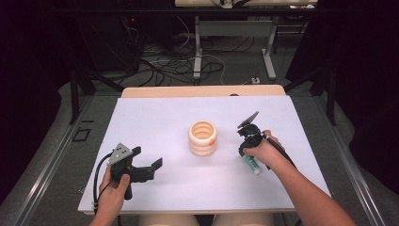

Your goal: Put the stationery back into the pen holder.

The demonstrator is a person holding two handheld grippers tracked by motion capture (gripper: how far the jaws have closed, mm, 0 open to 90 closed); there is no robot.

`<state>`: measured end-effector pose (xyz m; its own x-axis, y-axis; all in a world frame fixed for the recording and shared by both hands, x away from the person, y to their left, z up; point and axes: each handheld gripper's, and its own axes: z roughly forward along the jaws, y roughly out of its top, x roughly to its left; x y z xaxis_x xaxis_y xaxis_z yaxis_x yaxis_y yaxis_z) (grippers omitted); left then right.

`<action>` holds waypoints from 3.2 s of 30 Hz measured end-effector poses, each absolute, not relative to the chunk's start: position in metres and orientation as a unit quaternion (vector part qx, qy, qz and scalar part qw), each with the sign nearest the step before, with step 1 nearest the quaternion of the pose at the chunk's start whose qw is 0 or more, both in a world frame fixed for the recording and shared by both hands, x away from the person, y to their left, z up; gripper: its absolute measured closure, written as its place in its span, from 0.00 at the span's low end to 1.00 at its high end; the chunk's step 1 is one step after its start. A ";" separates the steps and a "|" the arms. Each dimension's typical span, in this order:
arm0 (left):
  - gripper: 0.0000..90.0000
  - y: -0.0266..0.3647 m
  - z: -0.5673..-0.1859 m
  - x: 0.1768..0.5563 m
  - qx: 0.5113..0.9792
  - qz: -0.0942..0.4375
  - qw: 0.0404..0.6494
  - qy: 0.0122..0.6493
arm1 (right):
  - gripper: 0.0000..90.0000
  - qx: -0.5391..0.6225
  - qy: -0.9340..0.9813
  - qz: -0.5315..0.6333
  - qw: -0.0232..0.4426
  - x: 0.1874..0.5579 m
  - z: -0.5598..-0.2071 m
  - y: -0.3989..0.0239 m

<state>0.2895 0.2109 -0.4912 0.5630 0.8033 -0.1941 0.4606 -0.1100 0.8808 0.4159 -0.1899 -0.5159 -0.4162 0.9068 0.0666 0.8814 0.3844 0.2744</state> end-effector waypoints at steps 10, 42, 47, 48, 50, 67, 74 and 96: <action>0.04 0.211 -0.491 0.289 0.727 0.164 0.503 0.437 | 0.72 0.543 0.820 0.168 0.070 0.417 -0.505 -0.191; 0.04 0.210 -0.490 0.289 0.724 0.164 0.510 0.435 | 0.72 0.514 0.794 0.287 0.148 0.417 -0.475 -0.194; 0.04 0.210 -0.490 0.289 0.722 0.166 0.512 0.434 | 0.72 0.506 0.789 0.306 0.169 0.417 -0.471 -0.194; 0.04 0.210 -0.490 0.289 0.722 0.167 0.513 0.434 | 0.72 0.506 0.786 0.310 0.170 0.416 -0.470 -0.194; 0.04 0.210 -0.490 0.289 0.722 0.167 0.512 0.434 | 0.72 0.504 0.783 0.319 0.177 0.416 -0.468 -0.194; 0.04 0.210 -0.491 0.289 0.722 0.170 0.511 0.433 | 0.72 0.475 0.762 0.378 0.224 0.413 -0.457 -0.192; 0.04 0.209 -0.491 0.289 0.722 0.168 0.512 0.434 | 0.72 0.464 0.752 0.407 0.230 0.409 -0.449 -0.187; 0.04 0.211 -0.491 0.289 0.723 0.167 0.512 0.433 | 0.72 0.434 0.736 0.457 0.246 0.405 -0.424 -0.168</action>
